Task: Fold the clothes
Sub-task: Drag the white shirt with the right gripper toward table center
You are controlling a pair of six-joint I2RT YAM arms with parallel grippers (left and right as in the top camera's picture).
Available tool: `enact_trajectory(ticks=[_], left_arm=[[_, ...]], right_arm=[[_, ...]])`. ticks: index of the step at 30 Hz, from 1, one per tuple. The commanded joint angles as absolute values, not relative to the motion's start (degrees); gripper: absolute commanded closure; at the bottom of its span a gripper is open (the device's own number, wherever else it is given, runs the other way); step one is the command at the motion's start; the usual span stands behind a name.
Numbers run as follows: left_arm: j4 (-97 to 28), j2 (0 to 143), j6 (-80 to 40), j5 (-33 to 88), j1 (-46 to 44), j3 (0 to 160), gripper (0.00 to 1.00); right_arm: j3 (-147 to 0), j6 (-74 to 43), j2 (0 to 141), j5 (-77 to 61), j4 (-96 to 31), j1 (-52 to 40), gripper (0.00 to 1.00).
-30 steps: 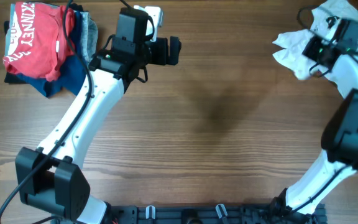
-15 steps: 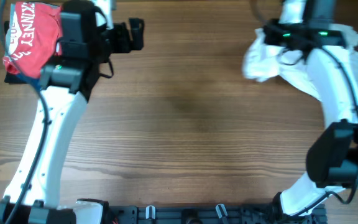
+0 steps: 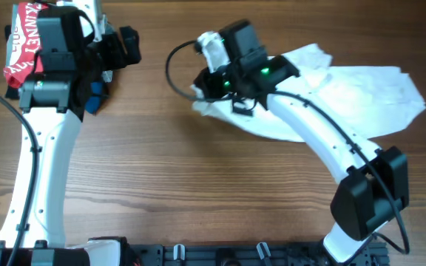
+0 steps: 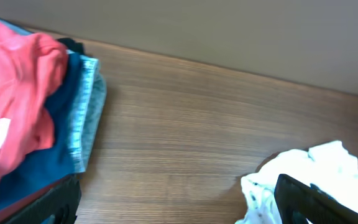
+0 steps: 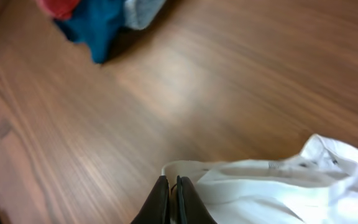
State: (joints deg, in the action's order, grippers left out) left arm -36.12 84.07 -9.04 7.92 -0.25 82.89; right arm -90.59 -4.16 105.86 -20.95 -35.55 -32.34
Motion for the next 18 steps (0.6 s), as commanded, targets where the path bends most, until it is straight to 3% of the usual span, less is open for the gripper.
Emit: enact_trajectory(ticks=[1, 11, 18], left_arm=[[-36.4, 84.2, -7.9, 7.4, 0.9, 83.6, 0.0], [-38.6, 84.2, -7.9, 7.4, 0.9, 83.6, 0.0], [-38.3, 84.2, -7.9, 7.4, 0.9, 83.6, 0.0]], right_arm=[[-91.3, -3.0, 106.0, -20.6, -34.8, -32.9, 0.96], [-93.3, -5.8, 105.1, -21.5, -33.7, -27.3, 0.96], [-105.9, -0.3, 104.7, -19.0, -35.2, -26.8, 0.96]])
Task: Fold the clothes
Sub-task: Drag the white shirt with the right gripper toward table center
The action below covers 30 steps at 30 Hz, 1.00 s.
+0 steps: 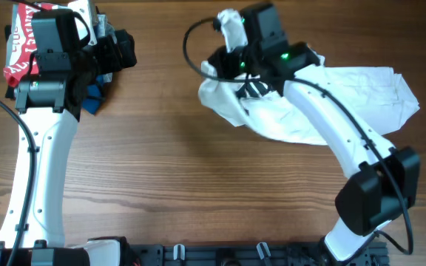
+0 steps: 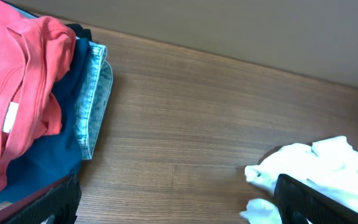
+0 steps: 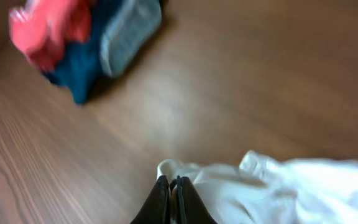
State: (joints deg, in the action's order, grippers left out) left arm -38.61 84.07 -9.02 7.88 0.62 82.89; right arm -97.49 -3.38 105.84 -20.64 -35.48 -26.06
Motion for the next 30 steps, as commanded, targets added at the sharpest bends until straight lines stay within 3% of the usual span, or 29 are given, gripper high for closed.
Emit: enact_trajectory(ticks=[1, 8, 15, 22, 30], left_arm=[[-38.3, 84.2, -7.9, 7.4, 0.9, 83.6, 0.0], [-38.4, 84.2, -7.9, 7.4, 0.9, 83.6, 0.0], [-38.4, 84.2, -7.9, 7.4, 0.9, 83.6, 0.0], [-38.4, 84.2, -8.1, 7.9, 0.9, 83.6, 0.0], [-38.5, 84.2, -8.1, 9.6, 0.9, 83.6, 0.0]], right_arm=[[-107.7, 0.2, 104.7, -19.0, -35.1, -26.7, 0.96], [-133.6, 1.7, 104.5, -20.1, -37.1, -27.0, 0.96], [-150.4, 3.9, 101.8, -22.5, -44.7, -27.5, 0.95], [-152.3, 2.8, 98.1, -15.2, -51.2, -21.3, 0.96], [-148.9, -0.2, 108.1, -22.9, -62.3, -10.5, 0.96]])
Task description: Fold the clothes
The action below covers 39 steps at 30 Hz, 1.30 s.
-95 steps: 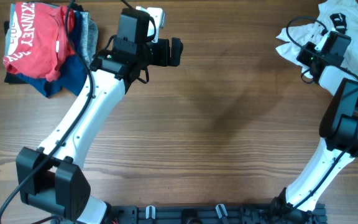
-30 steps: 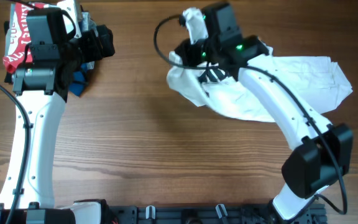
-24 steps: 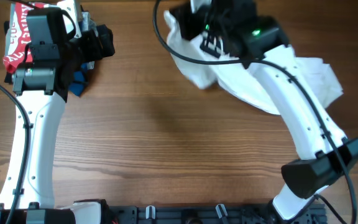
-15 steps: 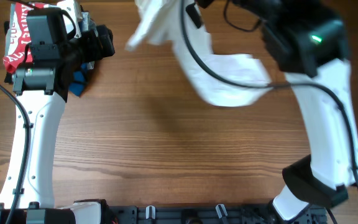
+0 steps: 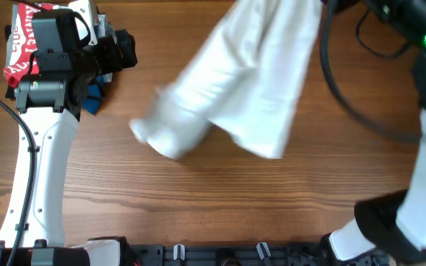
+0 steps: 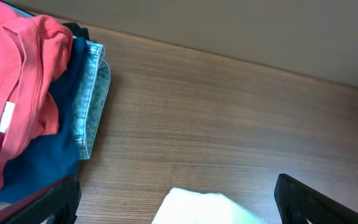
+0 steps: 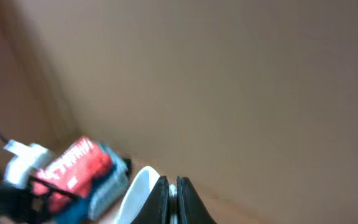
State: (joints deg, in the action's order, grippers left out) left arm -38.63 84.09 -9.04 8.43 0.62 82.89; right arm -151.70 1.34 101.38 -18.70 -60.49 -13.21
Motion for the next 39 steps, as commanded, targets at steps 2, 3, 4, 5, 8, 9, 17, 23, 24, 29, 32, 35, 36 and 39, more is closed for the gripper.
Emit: enact_trajectory(ticks=[2, 3, 4, 5, 8, 9, 17, 23, 24, 29, 32, 35, 36, 39], left_arm=[[-38.5, 84.2, -8.1, 9.6, 0.9, 83.6, 0.0], [-38.6, 84.2, -8.1, 9.6, 0.9, 83.6, 0.0], [-38.7, 84.2, -8.1, 9.6, 0.9, 83.6, 0.0], [-38.7, 84.2, -8.1, 9.6, 0.9, 83.6, 0.0], [-38.9, 84.2, -8.1, 9.6, 0.8, 83.6, 0.0], [-39.4, 84.2, -7.9, 9.8, 0.4, 83.6, 0.0], [-44.1, 85.1, 0.1, 10.0, -10.9, 83.6, 0.0], [-44.0, 87.0, 2.7, 10.0, -25.3, 83.6, 0.0], [-43.7, 87.7, 2.8, 10.0, -27.7, 83.6, 0.0], [-41.2, 94.3, 1.3, 10.0, -35.9, 83.6, 0.0], [-38.0, 97.6, 0.8, 11.7, -38.3, 83.6, 0.0], [-33.3, 101.3, 0.8, 12.7, -40.9, 83.6, 0.0], [-31.9, 102.6, 0.8, 12.6, -41.7, 83.6, 0.0], [-29.0, 106.4, 0.4, 12.6, -43.7, 83.6, 0.0]], right_arm=[[-147.7, -0.2, 111.8, -24.6, -63.3, -9.3, 0.96], [-147.2, -0.2, 113.8, -24.7, -63.6, -8.9, 0.96], [-146.8, -0.2, 115.8, -24.7, -63.6, -8.7, 0.96], [-146.6, -0.2, 117.9, -24.7, -63.4, -8.5, 0.96], [-146.6, -0.2, 123.5, -24.7, -62.2, -8.5, 0.96], [-146.6, -0.1, 125.8, -24.7, -61.3, -8.5, 0.96], [-146.6, -1.7, 134.1, -24.4, -53.8, -6.5, 0.96], [-146.6, -3.7, 134.8, -23.6, -52.1, -2.9, 0.96], [-146.6, -4.1, 134.8, -23.6, -52.1, -2.0, 0.96], [-146.6, -4.7, 134.8, -23.6, -53.2, 1.4, 0.96], [-146.6, -4.6, 134.8, -23.6, -53.9, 2.7, 0.96], [-146.5, -4.6, 134.8, -23.6, -54.6, 3.6, 0.96], [-146.5, -4.6, 134.8, -23.6, -54.7, 3.9, 0.96], [-146.5, -4.7, 134.8, -23.6, -55.1, 4.5, 0.96]])
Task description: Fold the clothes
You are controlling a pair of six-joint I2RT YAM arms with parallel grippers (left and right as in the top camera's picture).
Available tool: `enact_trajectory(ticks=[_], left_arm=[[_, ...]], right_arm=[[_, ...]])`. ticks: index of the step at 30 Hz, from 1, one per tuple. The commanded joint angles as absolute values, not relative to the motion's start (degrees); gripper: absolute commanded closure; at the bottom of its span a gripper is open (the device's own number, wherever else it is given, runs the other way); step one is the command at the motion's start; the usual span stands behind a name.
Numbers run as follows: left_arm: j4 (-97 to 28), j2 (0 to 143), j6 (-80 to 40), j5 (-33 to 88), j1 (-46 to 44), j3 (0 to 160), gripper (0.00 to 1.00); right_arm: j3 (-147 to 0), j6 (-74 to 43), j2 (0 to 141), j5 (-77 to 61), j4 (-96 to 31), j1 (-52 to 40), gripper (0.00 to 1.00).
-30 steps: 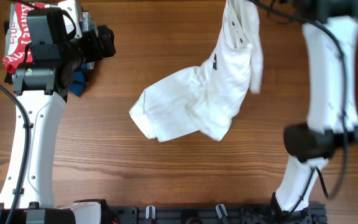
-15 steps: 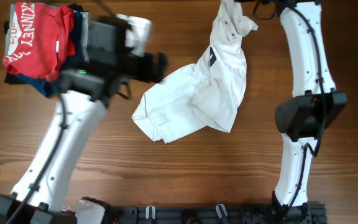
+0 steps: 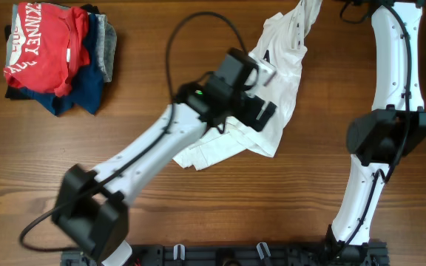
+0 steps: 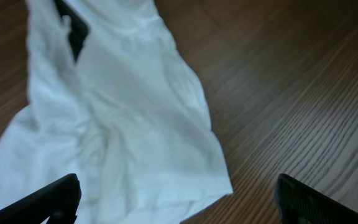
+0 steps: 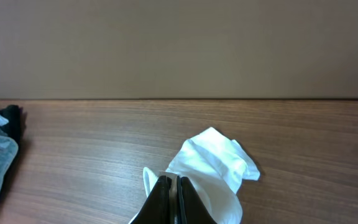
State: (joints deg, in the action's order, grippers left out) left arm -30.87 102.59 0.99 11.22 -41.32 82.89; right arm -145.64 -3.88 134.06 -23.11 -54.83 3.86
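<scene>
A white garment lies stretched across the table, from the far edge down toward the middle, with its lower hem crumpled. At the far edge my right gripper is shut on the garment's upper end. My left gripper hovers over the garment's lower right part. Its fingers are spread wide and hold nothing. In the left wrist view the hem corner lies on the wood between them.
A pile of folded clothes, red on top over blue and grey denim, sits at the far left corner; its edge shows in the right wrist view. The right arm runs along the table's right side.
The garment hung in the air from my raised right gripper; now it lies stretched on the table, still gripped at the far edge. My left arm has moved from the pile to above the garment.
At first my right gripper was shut on the garment's left edge at table level, and my left gripper was open by the pile. Then the edge was farther back, then the garment hung high. Now it lies stretched out with my left gripper over it.
</scene>
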Motion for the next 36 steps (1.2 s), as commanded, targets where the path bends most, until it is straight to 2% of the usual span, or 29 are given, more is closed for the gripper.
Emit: enact_trajectory(ticks=[1, 7, 13, 17, 24, 30, 36], left_arm=[[-28.0, 108.2, 0.4, 12.6, -44.4, 83.6, 0.0], [-23.3, 112.8, -0.5, 10.8, -47.1, 83.6, 0.0], [-21.1, 114.1, -0.4, 0.5, -49.9, 83.6, 0.0], [-19.1, 117.1, -0.4, -0.3, -50.2, 83.6, 0.0], [-16.2, 120.1, 8.6, -6.1, -52.3, 83.6, 0.05], [-15.0, 122.8, 8.6, -7.2, -53.9, 83.6, 0.05], [-17.0, 122.8, 8.0, -8.2, -53.9, 83.6, 0.16]], right_arm=[[-146.5, -4.7, 134.8, -23.6, -55.2, 4.6, 0.96], [-146.5, -4.5, 134.8, -23.6, -56.1, 4.6, 0.96], [-146.5, -4.7, 134.8, -23.6, -56.2, 4.6, 0.96], [-146.5, -4.7, 134.8, -23.6, -56.3, 4.6, 0.96], [-146.5, -4.5, 134.8, -23.6, -56.5, 4.6, 0.95], [-146.5, -4.5, 134.8, -23.1, -56.5, 4.6, 0.95], [-146.5, -4.5, 134.8, -22.3, -56.7, 4.6, 0.95]])
